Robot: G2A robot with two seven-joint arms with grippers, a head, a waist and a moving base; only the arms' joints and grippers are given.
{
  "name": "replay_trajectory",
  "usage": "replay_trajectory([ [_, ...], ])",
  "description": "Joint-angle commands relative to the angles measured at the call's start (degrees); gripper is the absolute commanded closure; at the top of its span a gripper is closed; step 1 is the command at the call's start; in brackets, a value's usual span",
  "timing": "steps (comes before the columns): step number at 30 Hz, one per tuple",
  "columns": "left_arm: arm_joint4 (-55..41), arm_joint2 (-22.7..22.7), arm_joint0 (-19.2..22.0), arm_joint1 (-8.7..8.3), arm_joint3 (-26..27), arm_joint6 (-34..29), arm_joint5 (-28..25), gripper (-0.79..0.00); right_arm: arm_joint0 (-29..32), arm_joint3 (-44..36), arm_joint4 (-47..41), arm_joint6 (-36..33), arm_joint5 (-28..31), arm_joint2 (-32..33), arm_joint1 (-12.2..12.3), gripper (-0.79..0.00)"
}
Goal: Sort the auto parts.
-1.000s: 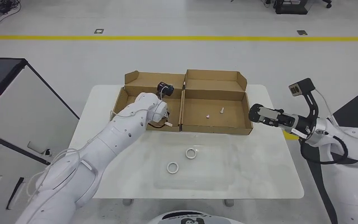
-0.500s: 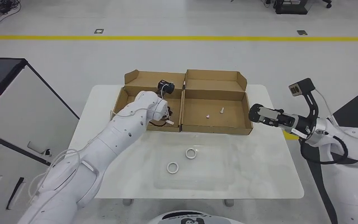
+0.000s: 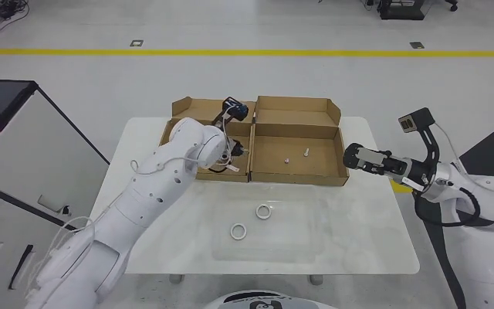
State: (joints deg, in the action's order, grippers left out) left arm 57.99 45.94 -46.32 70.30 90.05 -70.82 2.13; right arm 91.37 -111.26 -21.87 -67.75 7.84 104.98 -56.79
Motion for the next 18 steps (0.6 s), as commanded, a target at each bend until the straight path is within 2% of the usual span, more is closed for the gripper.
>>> replay_trajectory([
  [1,-1.1,1.1,-1.3,-0.45,4.3,-1.3,-2.6,-0.785,0.0,0.0,0.0,0.0,0.0,0.0,0.0,-0.785],
  [8,-7.8,1.9,-3.5,-0.95,13.4,-6.0,-9.6,-0.785,0.0,0.0,0.0,0.0,0.0,0.0,0.0,-0.785],
  [12,-11.2,0.2,-4.1,-0.91,15.9,-7.8,-14.1,-0.785,0.0,0.0,0.0,0.0,0.0,0.0,0.0,-0.785],
  [18,-11.1,-3.1,-4.1,-0.91,18.4,-10.8,-19.0,-0.785,0.0,0.0,0.0,0.0,0.0,0.0,0.0,-0.785],
])
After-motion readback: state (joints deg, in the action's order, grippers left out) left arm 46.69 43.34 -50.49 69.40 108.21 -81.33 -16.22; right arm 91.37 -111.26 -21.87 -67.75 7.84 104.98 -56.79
